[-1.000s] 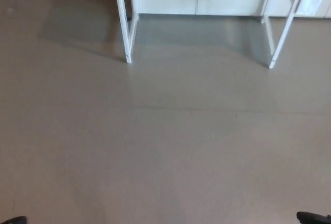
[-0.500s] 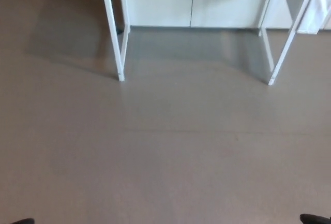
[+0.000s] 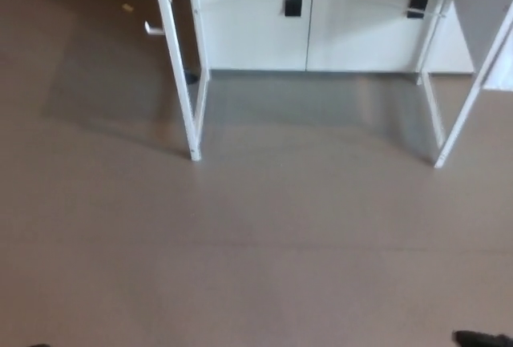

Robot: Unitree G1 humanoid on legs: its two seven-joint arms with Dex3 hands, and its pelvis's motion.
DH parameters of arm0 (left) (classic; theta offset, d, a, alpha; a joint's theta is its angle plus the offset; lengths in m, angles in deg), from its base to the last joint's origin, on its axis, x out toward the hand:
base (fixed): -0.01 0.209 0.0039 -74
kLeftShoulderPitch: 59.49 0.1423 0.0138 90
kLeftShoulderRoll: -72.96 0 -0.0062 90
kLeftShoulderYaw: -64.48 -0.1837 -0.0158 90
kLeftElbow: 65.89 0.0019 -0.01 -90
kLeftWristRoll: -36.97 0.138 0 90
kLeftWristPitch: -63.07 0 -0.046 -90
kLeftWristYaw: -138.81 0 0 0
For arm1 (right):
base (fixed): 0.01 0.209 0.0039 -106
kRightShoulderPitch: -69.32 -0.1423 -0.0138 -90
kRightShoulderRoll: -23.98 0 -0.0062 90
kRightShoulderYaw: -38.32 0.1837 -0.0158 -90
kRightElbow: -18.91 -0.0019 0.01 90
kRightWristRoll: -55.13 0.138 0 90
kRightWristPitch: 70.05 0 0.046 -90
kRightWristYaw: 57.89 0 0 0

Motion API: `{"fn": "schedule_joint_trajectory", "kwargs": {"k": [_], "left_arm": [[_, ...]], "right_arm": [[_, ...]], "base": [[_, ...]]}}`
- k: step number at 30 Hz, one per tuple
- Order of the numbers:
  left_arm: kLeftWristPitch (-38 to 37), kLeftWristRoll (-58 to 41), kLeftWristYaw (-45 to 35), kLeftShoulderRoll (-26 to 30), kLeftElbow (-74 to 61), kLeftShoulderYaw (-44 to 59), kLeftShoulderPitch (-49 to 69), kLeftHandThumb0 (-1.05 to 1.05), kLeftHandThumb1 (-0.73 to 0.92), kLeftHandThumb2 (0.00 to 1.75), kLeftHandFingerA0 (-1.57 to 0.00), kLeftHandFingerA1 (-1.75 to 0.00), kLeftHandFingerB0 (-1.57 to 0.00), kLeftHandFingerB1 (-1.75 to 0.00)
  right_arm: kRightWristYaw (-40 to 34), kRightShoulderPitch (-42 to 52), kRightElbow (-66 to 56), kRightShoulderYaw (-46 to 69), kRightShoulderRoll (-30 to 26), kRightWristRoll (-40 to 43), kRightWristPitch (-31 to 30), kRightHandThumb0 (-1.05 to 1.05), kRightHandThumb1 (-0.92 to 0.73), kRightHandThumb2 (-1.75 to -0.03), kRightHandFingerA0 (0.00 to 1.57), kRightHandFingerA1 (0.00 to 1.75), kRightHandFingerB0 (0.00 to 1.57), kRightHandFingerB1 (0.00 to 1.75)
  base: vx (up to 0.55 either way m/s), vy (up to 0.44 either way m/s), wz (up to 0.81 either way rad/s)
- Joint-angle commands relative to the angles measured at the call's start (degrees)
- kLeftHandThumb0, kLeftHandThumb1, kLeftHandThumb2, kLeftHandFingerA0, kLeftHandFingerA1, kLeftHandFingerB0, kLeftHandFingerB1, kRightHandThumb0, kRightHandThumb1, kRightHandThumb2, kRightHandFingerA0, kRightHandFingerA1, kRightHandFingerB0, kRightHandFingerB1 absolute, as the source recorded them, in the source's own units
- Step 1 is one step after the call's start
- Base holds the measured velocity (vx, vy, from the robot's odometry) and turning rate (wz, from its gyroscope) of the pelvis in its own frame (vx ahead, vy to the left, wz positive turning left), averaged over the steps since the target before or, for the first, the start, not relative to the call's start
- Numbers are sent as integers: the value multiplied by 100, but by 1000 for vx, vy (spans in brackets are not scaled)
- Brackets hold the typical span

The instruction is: The robot walk towards a table in front and then clicks the light switch button using the right hand's index finger

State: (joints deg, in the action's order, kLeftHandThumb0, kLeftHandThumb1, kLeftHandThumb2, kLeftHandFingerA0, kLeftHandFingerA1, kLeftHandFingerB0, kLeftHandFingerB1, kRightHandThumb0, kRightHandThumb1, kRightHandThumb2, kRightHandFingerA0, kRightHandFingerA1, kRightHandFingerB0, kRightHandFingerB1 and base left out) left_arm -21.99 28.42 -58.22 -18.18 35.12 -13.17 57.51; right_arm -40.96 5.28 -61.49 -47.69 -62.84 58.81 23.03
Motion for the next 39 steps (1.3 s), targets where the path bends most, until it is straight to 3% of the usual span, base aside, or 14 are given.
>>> {"fn": "schedule_joint_trajectory", "kwargs": {"k": [1, 13, 14, 17, 18, 19, 39], "left_arm": [[-267, 111, 2, 69, 114, -5, 4, -20, 62, 62, -52, -47, -45, -44], [-342, 205, -11, 107, 89, -71, 19, -18, 62, 62, -51, -47, -47, -45], [-376, 205, -28, 115, 121, -76, 11, -18, 62, 62, -50, -47, -47, -45], [-346, 198, -20, 121, 157, -80, -13, -18, 63, 62, -50, -47, -47, -45], [-333, 195, -27, 127, 144, -83, -9, -18, 63, 62, -50, -47, -46, -44], [-333, 204, -31, 136, 144, -88, -9, -19, 63, 62, -49, -47, -46, -44], [-195, 174, -79, 186, 137, -114, -48, -14, 66, 59, -44, -42, -42, -40]], "right_arm": [[70, 47, 39, 13, -87, 6, 83, -13, -49, -93, 47, 69, 23, 56], [38, -23, 177, -77, -191, -152, 207, -15, -49, -93, 49, 70, 24, 57], [32, -35, 195, -90, -202, -180, 248, -14, -70, -60, 54, 67, 31, 50], [2, -90, 273, -134, -243, -262, 268, -12, -70, -60, 56, 70, 32, 50], [-16, -69, 237, -149, -256, -295, 234, -11, -49, -92, 53, 72, 25, 56], [-13, -63, 235, -152, -257, -295, 224, -11, -69, -59, 56, 70, 32, 49], [-8, -115, 228, -270, -335, -349, 135, -11, -69, -60, 54, 69, 31, 49]], "base": [[305, -256, 2], [180, -20, -3], [229, 233, 55], [178, 162, -10], [135, 19, 11], [129, 22, 12], [142, -109, 10]]}}
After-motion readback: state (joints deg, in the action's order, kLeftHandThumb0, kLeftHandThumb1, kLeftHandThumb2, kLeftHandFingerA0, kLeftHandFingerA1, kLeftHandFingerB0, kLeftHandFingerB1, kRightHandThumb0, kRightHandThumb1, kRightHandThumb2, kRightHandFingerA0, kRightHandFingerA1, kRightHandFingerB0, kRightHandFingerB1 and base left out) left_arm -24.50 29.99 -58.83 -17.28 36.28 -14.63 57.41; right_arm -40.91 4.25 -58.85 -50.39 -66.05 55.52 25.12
